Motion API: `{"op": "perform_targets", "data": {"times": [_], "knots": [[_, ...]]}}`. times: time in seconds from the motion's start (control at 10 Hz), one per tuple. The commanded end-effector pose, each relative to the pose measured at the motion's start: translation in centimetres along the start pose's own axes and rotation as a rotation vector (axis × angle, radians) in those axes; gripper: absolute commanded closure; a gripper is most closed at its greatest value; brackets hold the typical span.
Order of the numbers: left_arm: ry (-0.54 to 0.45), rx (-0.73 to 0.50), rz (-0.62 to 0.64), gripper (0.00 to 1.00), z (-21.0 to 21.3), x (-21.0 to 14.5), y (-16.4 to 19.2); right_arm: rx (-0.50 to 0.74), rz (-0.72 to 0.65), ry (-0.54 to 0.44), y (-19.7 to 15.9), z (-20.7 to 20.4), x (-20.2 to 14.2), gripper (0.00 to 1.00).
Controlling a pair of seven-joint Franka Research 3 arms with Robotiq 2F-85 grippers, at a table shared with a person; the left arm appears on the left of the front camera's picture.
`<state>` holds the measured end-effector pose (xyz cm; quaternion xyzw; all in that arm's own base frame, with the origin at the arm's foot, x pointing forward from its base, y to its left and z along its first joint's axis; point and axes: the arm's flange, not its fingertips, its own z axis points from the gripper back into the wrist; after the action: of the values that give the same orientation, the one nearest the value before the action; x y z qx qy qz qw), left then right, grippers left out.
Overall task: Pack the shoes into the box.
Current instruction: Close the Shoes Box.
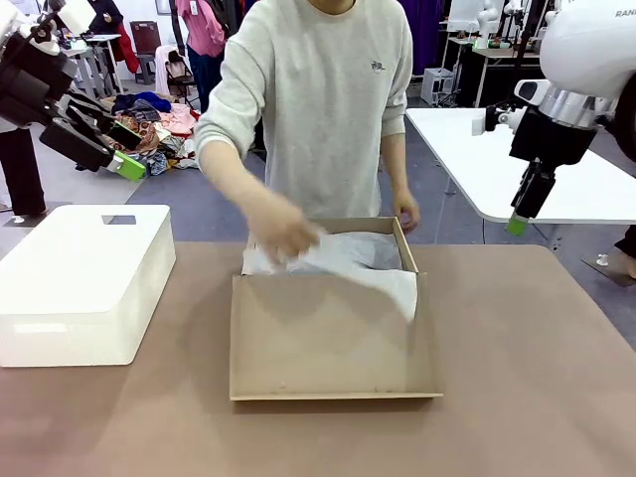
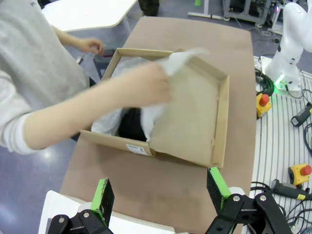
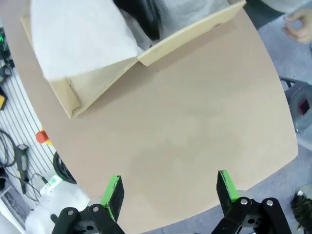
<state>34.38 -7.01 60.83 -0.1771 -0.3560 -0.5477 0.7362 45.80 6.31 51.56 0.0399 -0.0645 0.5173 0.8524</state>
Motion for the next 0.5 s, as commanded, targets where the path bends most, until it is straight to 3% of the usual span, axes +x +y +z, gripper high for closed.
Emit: {"op": "perform_targets", "data": {"times": [0.0,0.3,0.4], "knots": [[-0.015,-0.01,-0.009,0.0,0.0,0.0,0.02,0.036,0.187,-0.066,-0.12,-0.14,-0.54,0.0],[-0.015,-0.01,-0.009,0.0,0.0,0.0,0.02,0.071,0.392,-0.127,-0.04,-0.83,-0.58,0.0],[-0.015,-0.01,-0.009,0.0,0.0,0.0,0.02,0.092,0.446,-0.177,0.18,-0.82,-0.72,0.1]]}}
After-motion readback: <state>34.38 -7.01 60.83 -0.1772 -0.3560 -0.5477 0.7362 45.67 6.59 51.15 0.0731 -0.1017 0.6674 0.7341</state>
